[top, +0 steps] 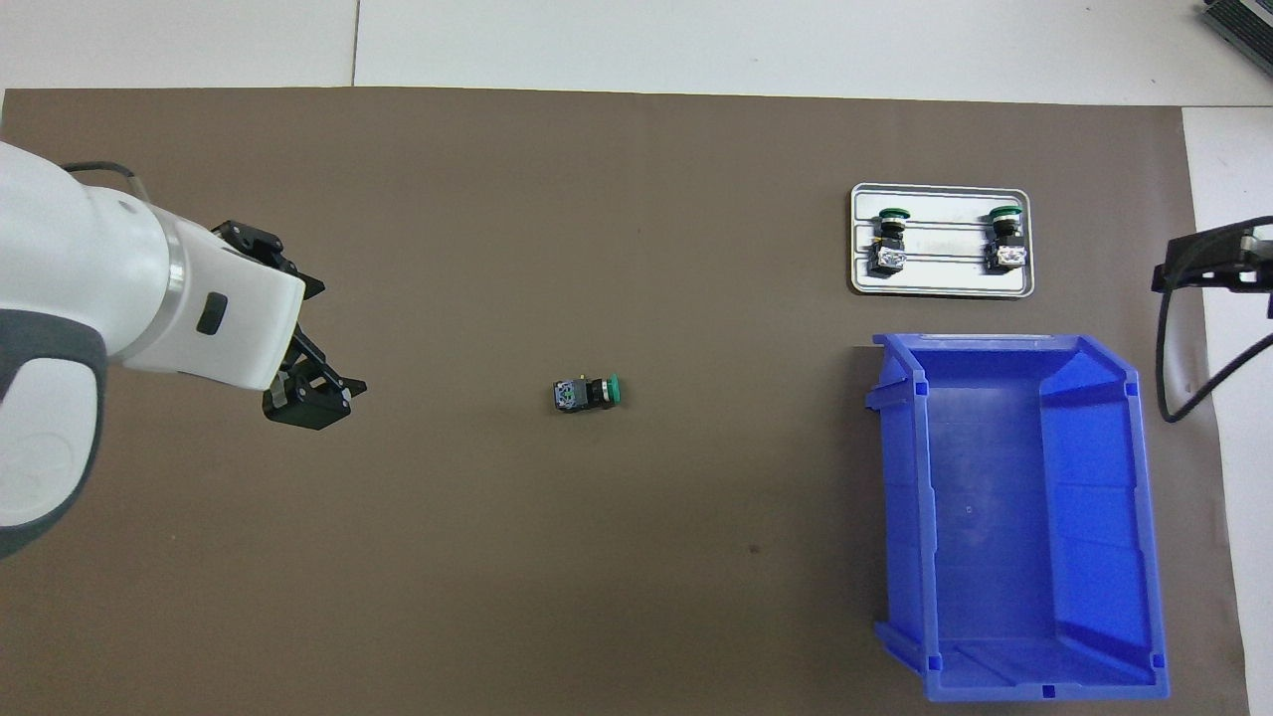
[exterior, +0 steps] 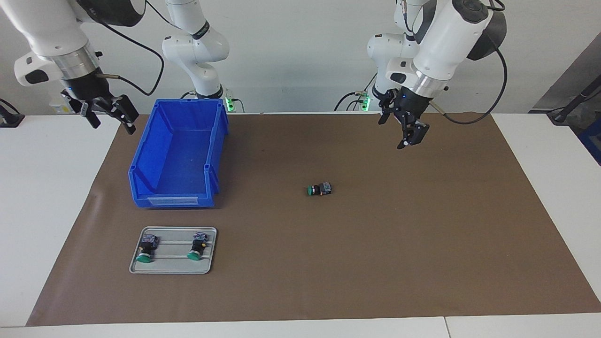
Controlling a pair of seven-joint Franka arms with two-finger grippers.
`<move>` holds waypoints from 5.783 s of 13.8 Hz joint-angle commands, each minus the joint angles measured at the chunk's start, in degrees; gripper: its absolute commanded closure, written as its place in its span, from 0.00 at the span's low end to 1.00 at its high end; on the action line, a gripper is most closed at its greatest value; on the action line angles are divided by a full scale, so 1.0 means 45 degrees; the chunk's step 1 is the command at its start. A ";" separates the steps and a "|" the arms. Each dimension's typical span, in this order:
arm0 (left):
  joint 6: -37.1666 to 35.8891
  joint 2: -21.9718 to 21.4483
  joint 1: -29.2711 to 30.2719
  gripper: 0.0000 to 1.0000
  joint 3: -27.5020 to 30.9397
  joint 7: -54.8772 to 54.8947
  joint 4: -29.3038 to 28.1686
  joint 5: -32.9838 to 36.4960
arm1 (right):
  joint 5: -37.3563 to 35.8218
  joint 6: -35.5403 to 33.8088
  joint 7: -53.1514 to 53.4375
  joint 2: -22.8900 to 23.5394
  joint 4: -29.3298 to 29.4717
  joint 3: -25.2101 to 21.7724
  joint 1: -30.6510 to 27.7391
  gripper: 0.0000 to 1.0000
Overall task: Place and press button with both arms
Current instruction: 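Move the left gripper over the button and lower it down, then grasp the button with the left gripper and lift it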
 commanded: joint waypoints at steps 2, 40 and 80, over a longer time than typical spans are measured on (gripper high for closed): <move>0.1203 0.0611 -0.0881 0.01 0.0188 0.0966 -0.0753 -0.0391 | 0.0162 -0.0127 -0.0355 -0.0118 -0.0280 0.0071 0.0034 0.00; 0.8296 0.5556 -0.4438 0.43 0.0403 -0.1338 -0.2023 -0.0063 | 0.0104 0.0166 0.0251 -0.0431 -0.0944 0.0188 0.0347 0.00; 0.4390 0.3583 0.0796 1.00 0.0501 1.6939 -0.5966 -2.1638 | 0.0084 0.0029 0.0290 -0.0470 -0.1042 0.0130 0.0347 0.00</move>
